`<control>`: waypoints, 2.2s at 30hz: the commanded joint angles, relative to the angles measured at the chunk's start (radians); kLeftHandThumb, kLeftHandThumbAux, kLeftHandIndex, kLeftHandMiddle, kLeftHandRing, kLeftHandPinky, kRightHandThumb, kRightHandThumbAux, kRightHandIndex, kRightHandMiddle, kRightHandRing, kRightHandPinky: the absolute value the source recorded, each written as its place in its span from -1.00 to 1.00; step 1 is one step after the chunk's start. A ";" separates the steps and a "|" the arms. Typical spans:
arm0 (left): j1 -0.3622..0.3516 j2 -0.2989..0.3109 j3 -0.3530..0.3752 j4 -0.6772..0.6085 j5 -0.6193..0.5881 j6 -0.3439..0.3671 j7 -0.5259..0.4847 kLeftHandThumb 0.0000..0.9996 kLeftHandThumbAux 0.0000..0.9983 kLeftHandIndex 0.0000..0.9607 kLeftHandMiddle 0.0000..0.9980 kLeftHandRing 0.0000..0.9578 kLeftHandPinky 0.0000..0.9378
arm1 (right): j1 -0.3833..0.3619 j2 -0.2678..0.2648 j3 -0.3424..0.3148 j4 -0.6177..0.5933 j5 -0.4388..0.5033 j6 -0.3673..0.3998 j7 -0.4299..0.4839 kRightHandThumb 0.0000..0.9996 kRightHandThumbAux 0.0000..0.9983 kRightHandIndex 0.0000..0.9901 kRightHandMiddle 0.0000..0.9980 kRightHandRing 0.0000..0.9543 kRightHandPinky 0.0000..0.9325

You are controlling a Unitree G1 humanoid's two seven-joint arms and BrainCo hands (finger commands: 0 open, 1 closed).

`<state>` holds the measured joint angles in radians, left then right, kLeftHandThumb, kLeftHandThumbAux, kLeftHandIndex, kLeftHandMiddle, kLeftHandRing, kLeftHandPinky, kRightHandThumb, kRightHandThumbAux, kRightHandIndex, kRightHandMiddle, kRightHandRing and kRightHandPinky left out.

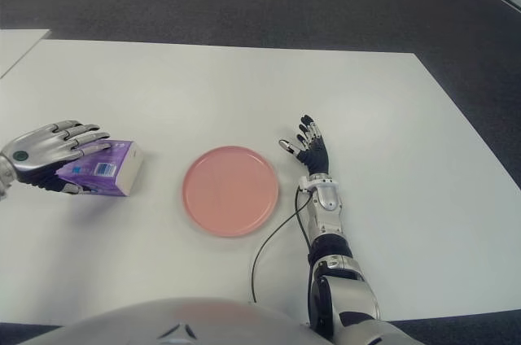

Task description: Put the tissue paper into the plate.

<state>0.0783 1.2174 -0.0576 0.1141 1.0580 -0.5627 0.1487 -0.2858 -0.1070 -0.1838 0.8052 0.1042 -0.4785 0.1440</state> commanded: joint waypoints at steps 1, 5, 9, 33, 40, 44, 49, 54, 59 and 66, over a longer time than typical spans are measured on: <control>0.013 -0.013 -0.012 -0.011 0.009 0.027 -0.002 -0.41 -0.56 -1.00 -1.00 -1.00 -1.00 | 0.075 0.007 0.006 0.038 -0.004 0.072 -0.006 -1.00 0.72 -1.00 -1.00 -1.00 -0.91; 0.026 -0.014 -0.014 -0.022 0.007 0.043 -0.008 -0.38 -0.57 -1.00 -1.00 -1.00 -1.00 | 0.077 0.004 0.009 0.028 -0.001 0.085 -0.006 -1.00 0.72 -1.00 -1.00 -1.00 -0.91; 0.030 -0.015 -0.024 -0.026 0.014 0.053 -0.008 -0.36 -0.58 -1.00 -1.00 -1.00 -1.00 | 0.076 0.003 0.007 0.025 0.008 0.100 -0.001 -1.00 0.72 -1.00 -1.00 -1.00 -0.91; -0.101 -0.085 -0.201 0.145 0.091 0.066 0.089 -0.37 -0.57 -1.00 -1.00 -1.00 -1.00 | 0.088 -0.005 0.011 0.012 0.003 0.088 0.007 -1.00 0.69 -1.00 -1.00 -1.00 -0.90; -0.131 -0.101 -0.244 0.168 0.095 0.074 0.106 -0.39 -0.58 -1.00 -1.00 -1.00 -1.00 | 0.086 -0.005 0.003 0.004 0.022 0.112 0.024 -1.00 0.67 -0.99 -0.99 -1.00 -0.90; -0.136 -0.105 -0.257 0.174 0.089 0.076 0.118 -0.39 -0.58 -1.00 -1.00 -1.00 -1.00 | 0.099 -0.009 0.010 -0.026 0.017 0.124 0.019 -1.00 0.65 -0.99 -0.99 -1.00 -0.91; -0.143 -0.108 -0.273 0.179 0.085 0.080 0.126 -0.38 -0.59 -1.00 -1.00 -1.00 -1.00 | 0.111 -0.012 0.014 -0.046 0.010 0.125 0.016 -1.00 0.61 -1.00 -1.00 -1.00 -0.94; -0.150 -0.117 -0.285 0.187 0.088 0.090 0.126 -0.36 -0.60 -1.00 -1.00 -1.00 -1.00 | 0.127 -0.009 0.015 -0.061 0.006 0.113 0.010 -1.00 0.59 -1.00 -1.00 -1.00 -0.94; -0.162 -0.127 -0.303 0.206 0.092 0.098 0.134 -0.34 -0.61 -1.00 -1.00 -1.00 -1.00 | 0.126 -0.006 0.019 -0.068 0.003 0.122 0.008 -1.00 0.57 -0.99 -0.99 -1.00 -0.92; -0.169 -0.132 -0.321 0.225 0.077 0.101 0.134 -0.35 -0.61 -1.00 -1.00 -1.00 -1.00 | 0.134 -0.010 0.024 -0.091 -0.003 0.146 0.005 -1.00 0.57 -1.00 -1.00 -1.00 -0.93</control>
<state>-0.1064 1.1078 -0.3364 0.3124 1.1180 -0.4492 0.3010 -0.2080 -0.1254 -0.1685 0.6793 0.1072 -0.4171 0.1571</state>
